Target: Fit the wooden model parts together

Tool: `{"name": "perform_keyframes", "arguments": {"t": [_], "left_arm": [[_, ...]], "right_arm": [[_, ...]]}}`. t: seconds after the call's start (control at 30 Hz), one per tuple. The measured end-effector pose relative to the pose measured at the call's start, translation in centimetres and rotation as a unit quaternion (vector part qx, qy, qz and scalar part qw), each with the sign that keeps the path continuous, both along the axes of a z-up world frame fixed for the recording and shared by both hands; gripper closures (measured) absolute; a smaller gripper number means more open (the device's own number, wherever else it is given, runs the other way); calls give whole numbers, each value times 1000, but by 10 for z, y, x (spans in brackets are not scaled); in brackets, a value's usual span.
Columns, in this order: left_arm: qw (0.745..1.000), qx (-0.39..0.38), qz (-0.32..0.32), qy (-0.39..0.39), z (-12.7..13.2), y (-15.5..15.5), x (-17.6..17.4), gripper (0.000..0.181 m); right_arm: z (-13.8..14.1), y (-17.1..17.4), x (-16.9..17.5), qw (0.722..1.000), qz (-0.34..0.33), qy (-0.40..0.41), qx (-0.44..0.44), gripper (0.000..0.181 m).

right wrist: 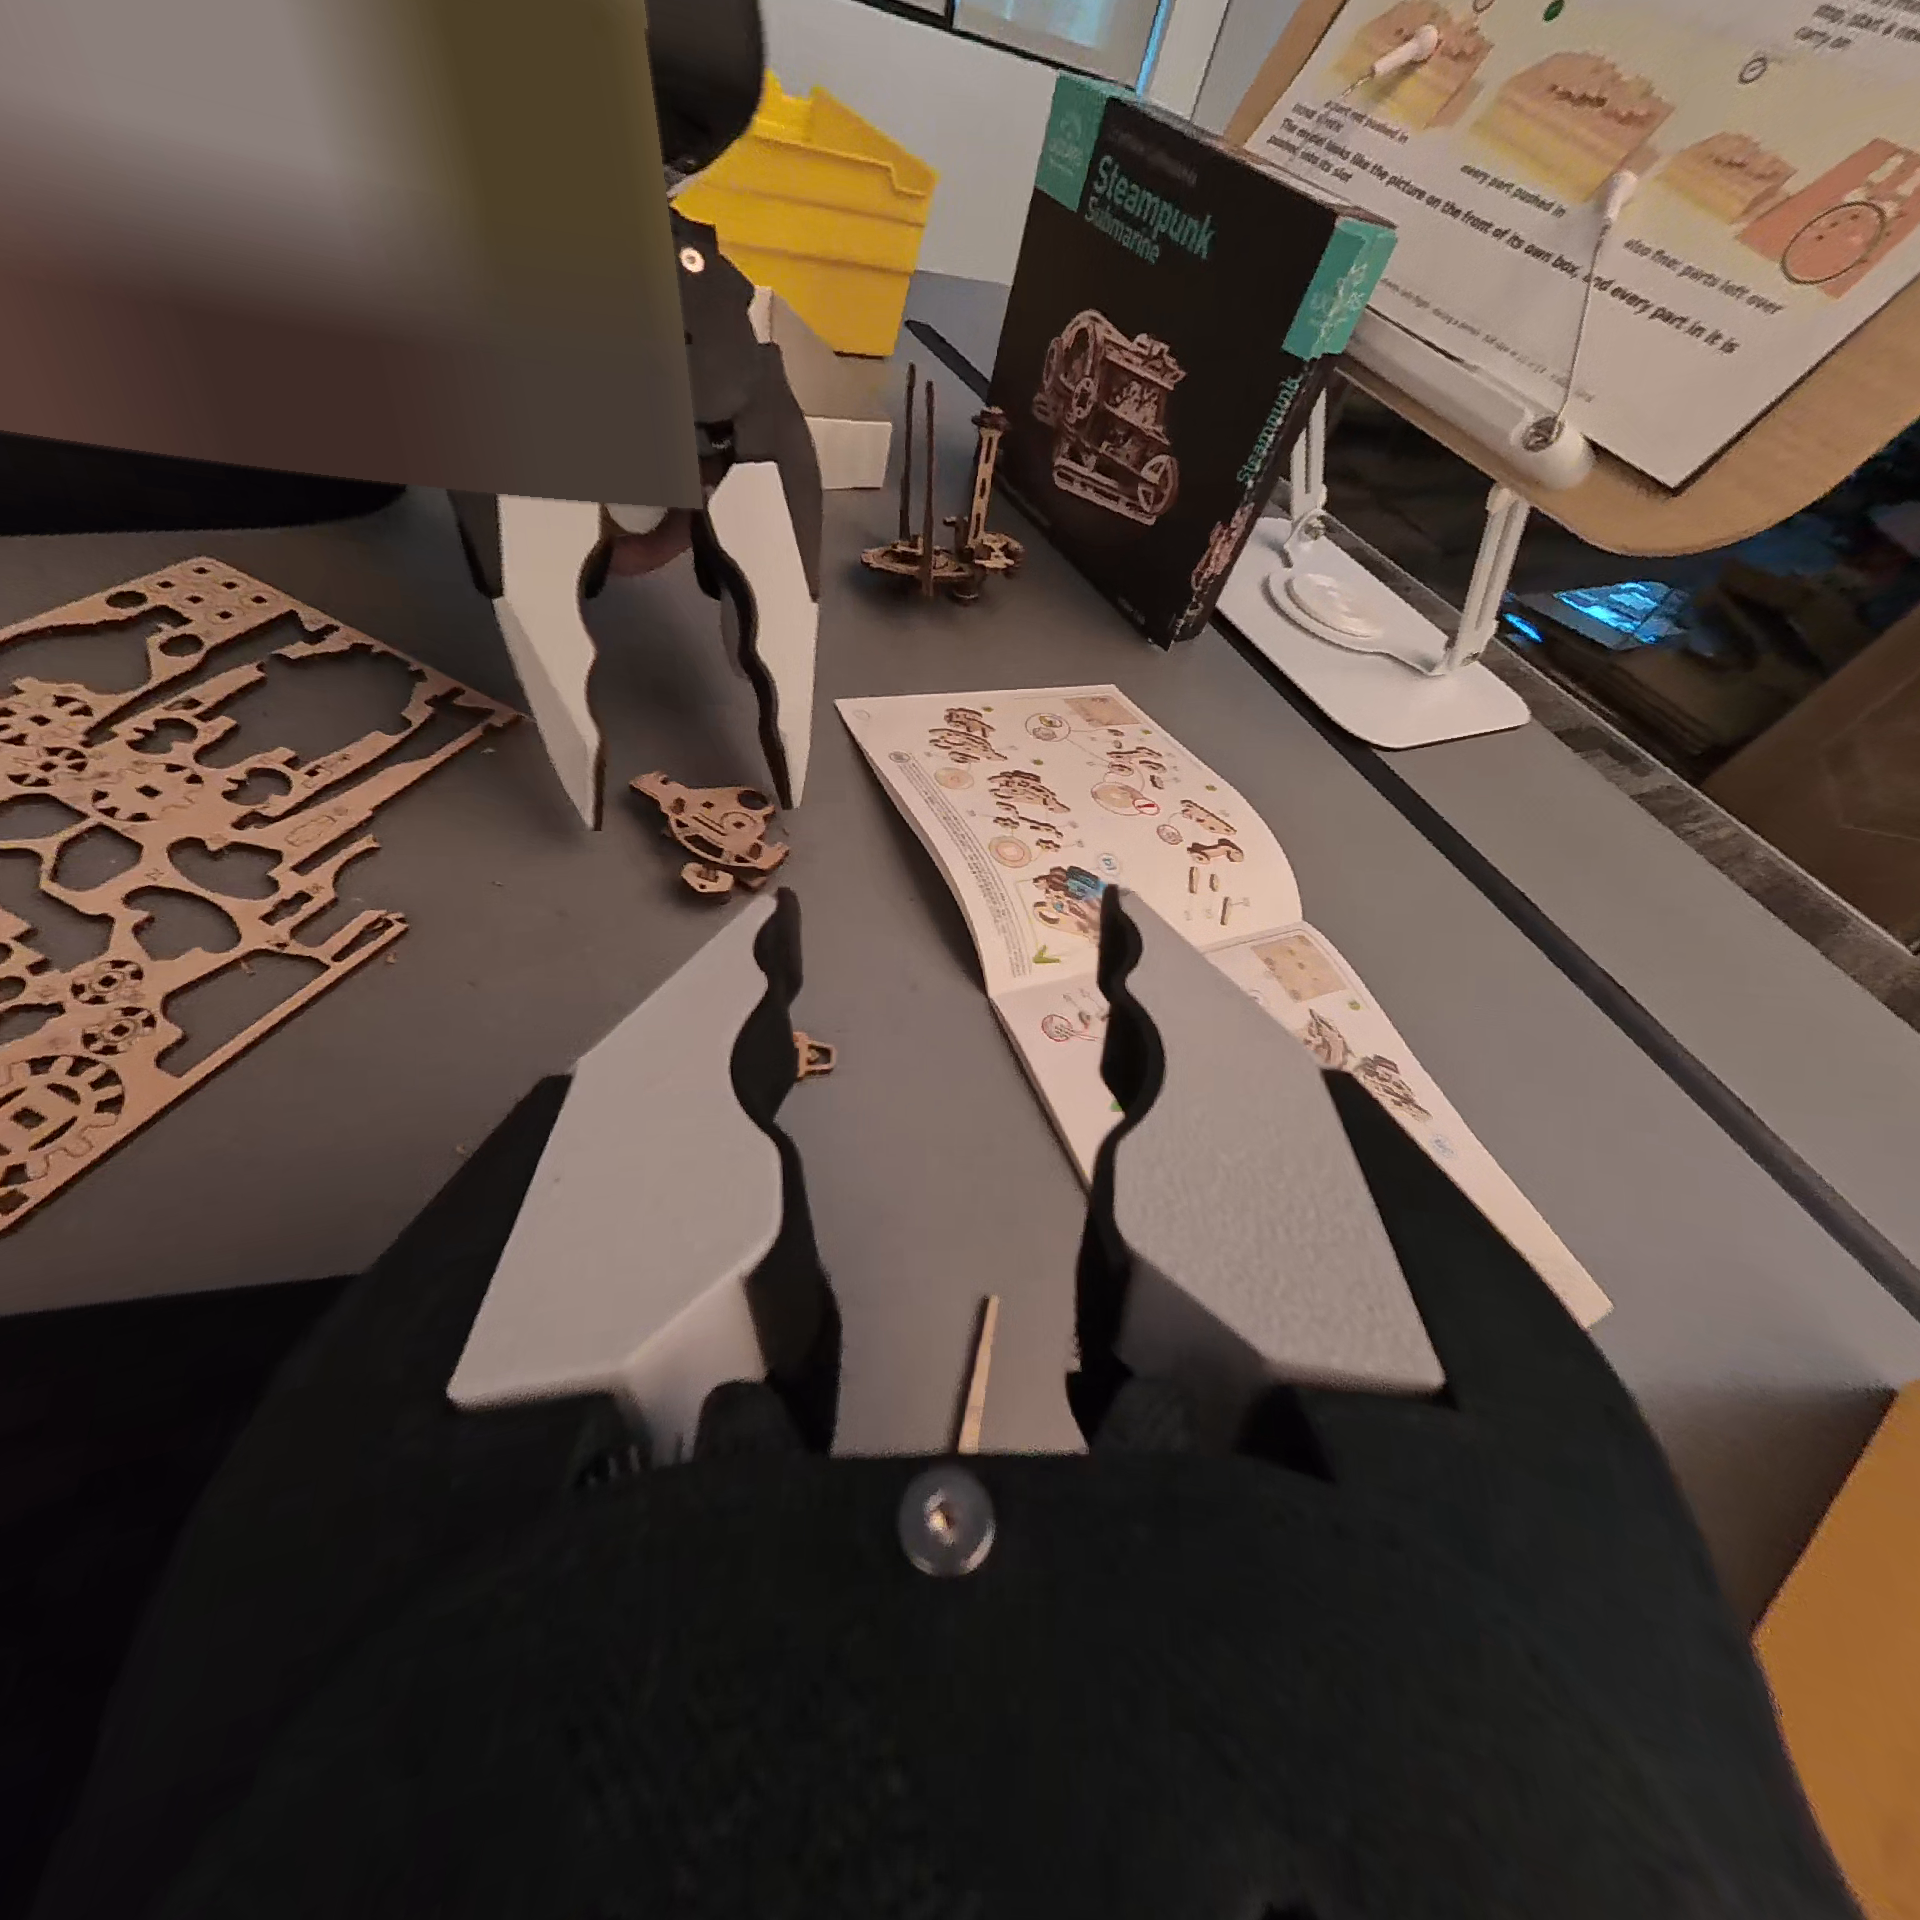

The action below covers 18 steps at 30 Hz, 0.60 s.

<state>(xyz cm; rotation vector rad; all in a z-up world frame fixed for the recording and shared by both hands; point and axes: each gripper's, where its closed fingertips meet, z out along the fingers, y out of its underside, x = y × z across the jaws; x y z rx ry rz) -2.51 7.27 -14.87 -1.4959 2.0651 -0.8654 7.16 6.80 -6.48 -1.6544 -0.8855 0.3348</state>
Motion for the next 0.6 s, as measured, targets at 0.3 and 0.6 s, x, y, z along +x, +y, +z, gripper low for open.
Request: {"name": "perform_keyframes", "arguments": {"t": [0.3, 0.6], "left_arm": [[999, -37, -13, 23, -2, -7, 1, 128], [997, -62, 19, 35, -2, -41, -44, 137]], "right_arm": [[-10, -1, -1, 999, -1, -28, -16, 125], [-4, -2, 3, 999, -6, -31, -11, 124]]}}
